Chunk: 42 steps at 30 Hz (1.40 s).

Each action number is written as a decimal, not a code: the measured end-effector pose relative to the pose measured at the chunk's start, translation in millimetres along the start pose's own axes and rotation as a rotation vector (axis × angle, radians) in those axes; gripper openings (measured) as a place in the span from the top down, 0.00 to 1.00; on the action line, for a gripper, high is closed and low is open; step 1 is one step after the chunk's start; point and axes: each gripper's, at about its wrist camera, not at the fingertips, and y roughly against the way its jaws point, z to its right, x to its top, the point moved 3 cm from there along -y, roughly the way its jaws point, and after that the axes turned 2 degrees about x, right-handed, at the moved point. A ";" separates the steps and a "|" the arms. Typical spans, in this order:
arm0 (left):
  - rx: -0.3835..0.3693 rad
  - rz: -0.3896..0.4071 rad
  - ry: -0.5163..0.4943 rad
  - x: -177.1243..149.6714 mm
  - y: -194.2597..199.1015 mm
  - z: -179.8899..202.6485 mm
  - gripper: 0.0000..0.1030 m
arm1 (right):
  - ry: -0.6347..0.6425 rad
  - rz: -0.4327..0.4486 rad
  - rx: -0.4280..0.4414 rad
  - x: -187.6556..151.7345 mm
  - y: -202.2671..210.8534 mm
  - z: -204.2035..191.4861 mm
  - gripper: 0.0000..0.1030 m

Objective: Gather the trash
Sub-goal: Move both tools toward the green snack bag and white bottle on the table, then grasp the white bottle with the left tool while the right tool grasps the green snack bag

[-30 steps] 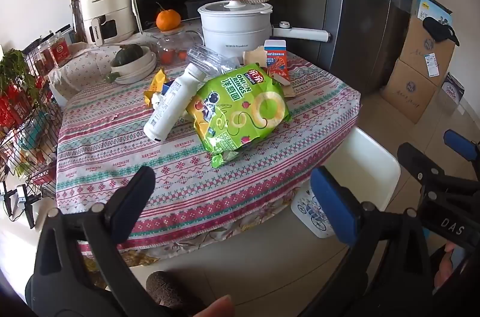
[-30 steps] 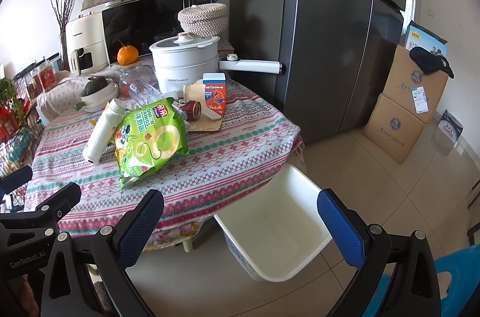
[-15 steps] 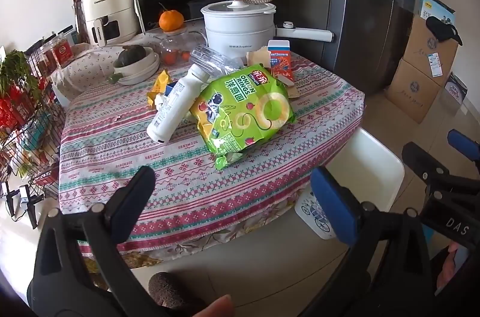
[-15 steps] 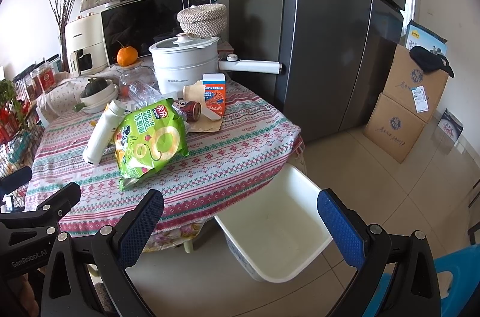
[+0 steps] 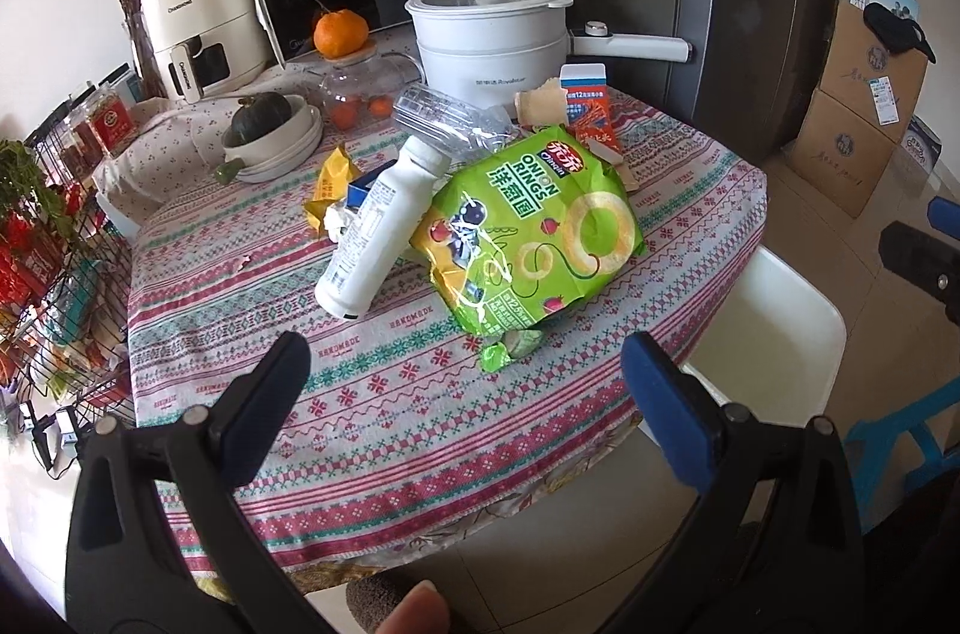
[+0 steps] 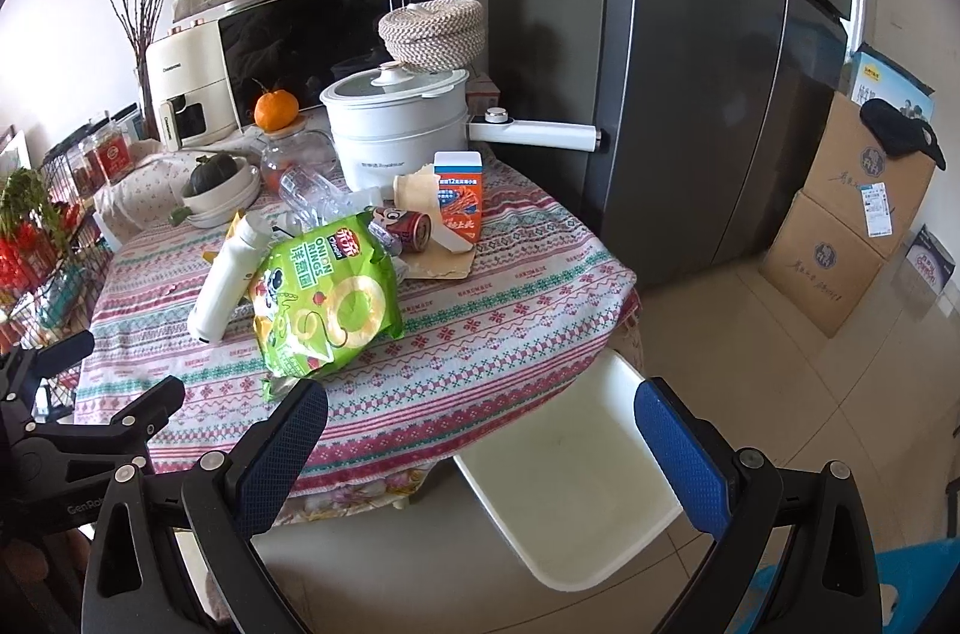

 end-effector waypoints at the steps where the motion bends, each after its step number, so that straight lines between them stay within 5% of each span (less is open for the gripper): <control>1: -0.005 -0.008 -0.003 4.7 -8.3 -6.1 0.00 | -0.005 -0.012 0.024 7.8 -4.2 -0.1 0.00; 7: -0.059 -0.060 -0.052 33.6 -70.9 -34.4 0.00 | -0.029 -0.111 0.158 34.0 -50.8 -1.3 0.00; 11: -0.066 -0.132 -0.067 33.2 -120.6 -45.5 0.03 | -0.081 -0.178 0.258 19.5 -95.3 1.6 0.00; 16: -0.056 -0.120 -0.093 50.3 -156.1 -54.1 0.07 | -0.149 -0.289 0.364 11.2 -141.8 0.3 0.00; 28: -0.110 -0.130 -0.029 62.8 -191.0 -71.0 0.36 | -0.251 -0.403 0.525 4.2 -213.3 -30.6 0.01; 36: -0.140 -0.193 0.077 59.3 -191.4 -76.3 0.51 | -0.468 -0.443 0.630 -6.1 -256.4 -41.9 0.28; 42: -0.149 -0.212 0.119 54.1 -184.9 -79.2 0.51 | -0.615 -0.413 0.725 -6.8 -274.4 -51.0 0.68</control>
